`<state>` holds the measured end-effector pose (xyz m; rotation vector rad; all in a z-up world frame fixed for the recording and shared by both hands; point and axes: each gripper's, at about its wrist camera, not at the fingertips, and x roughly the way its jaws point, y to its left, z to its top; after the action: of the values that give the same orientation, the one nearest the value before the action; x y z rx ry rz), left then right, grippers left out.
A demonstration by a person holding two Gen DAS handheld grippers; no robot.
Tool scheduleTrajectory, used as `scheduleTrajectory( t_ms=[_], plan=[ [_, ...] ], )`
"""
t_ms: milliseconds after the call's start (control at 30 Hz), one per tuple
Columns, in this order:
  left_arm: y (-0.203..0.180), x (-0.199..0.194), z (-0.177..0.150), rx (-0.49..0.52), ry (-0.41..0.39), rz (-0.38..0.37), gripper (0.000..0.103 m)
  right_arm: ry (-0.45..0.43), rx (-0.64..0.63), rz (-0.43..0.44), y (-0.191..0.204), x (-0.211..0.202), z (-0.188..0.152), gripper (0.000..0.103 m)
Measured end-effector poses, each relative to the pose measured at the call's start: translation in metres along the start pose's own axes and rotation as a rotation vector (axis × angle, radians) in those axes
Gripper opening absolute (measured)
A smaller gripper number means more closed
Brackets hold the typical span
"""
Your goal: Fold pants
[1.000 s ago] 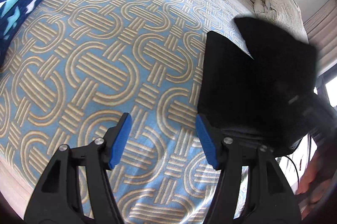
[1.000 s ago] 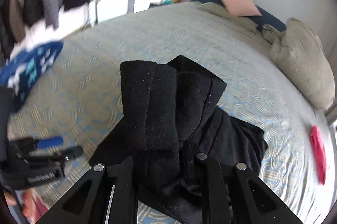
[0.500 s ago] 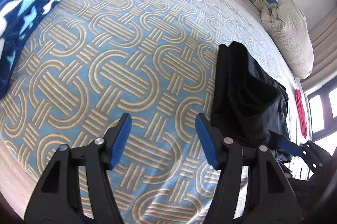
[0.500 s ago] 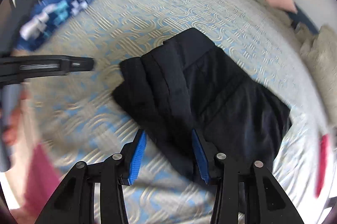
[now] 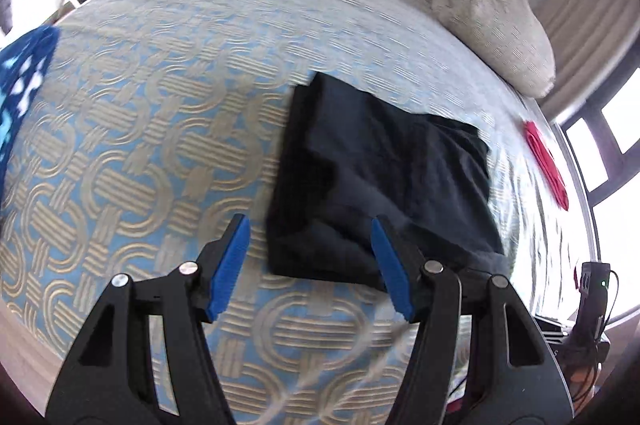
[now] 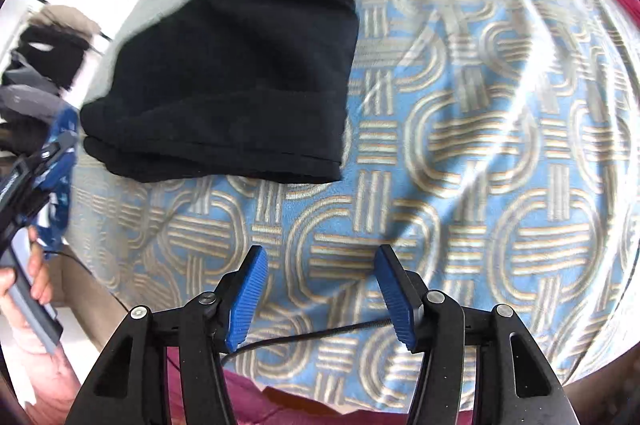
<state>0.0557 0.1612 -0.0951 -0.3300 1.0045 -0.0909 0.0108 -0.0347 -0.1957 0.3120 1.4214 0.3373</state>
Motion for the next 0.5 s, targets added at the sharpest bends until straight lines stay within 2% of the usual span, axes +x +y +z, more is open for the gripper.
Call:
scheduleTrajectory(
  t_ms=[133, 300, 367, 467, 500],
  plan=[
    [-0.047, 0.014, 0.001, 0.096, 0.036, -0.037, 0.064, -0.073, 0.045, 0.063, -0.013, -0.02, -0.003, 0.057],
    [-0.11, 0.035, 0.006, 0.213, 0.065, -0.072, 0.064, -0.216, 0.112, 0.164, -0.028, -0.036, 0.011, 0.057],
    [-0.129, 0.045, 0.017, 0.23, 0.078, -0.091, 0.064, -0.192, 0.114, 0.175, -0.028, -0.029, 0.016, 0.057],
    [-0.162, 0.064, 0.038, 0.284, 0.09, -0.089, 0.064, -0.122, 0.129, 0.248, -0.022, -0.002, 0.024, 0.056],
    [-0.176, 0.075, 0.046, 0.32, 0.106, -0.097, 0.064, -0.11, 0.153, 0.25, -0.023, 0.005, 0.024, 0.041]
  ],
)
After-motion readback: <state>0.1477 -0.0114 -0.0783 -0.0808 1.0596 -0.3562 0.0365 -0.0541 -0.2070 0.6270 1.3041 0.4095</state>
